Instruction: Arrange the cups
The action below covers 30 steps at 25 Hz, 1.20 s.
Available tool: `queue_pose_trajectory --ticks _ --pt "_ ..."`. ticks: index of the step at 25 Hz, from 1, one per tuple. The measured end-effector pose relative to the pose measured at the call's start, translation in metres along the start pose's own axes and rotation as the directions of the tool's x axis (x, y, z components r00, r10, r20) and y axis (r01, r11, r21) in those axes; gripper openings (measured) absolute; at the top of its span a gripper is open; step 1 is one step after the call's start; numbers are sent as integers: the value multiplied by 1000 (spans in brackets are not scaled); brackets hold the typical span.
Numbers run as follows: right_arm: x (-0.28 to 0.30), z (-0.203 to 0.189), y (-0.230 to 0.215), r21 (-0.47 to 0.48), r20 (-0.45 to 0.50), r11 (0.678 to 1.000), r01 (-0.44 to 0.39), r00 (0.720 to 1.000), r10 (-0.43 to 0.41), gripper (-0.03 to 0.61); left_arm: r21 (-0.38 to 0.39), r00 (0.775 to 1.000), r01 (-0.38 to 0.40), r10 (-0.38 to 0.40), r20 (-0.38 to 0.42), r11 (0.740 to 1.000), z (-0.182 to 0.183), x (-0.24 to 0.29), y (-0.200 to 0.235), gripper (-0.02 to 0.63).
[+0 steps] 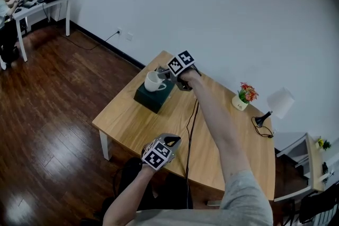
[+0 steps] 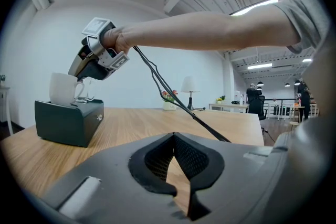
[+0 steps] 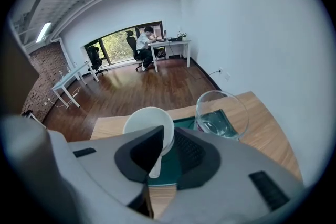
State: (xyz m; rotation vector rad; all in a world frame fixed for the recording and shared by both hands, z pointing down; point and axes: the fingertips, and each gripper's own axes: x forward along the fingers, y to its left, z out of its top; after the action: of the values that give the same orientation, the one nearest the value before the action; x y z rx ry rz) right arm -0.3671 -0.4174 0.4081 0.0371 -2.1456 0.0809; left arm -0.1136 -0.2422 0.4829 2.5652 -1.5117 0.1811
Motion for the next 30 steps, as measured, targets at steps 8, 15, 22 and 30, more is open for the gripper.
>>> queue_pose_trajectory --ticks 8,15,22,30 --pt "-125 -9 68 -194 412 981 -30 905 109 35 -3 1000 -7 7 -12 1000 -7 -4 2 9" --pt "-274 -141 116 -231 672 953 195 740 11 35 1 1000 10 -10 -24 1000 -5 -9 6 9" --pt "-438 -272 164 -92 767 872 480 593 -245 35 -12 999 23 -23 -30 1000 -2 -13 9 9" --pt "-545 -410 240 103 767 692 714 386 -513 35 42 995 101 -102 7 994 9 -14 2 8"
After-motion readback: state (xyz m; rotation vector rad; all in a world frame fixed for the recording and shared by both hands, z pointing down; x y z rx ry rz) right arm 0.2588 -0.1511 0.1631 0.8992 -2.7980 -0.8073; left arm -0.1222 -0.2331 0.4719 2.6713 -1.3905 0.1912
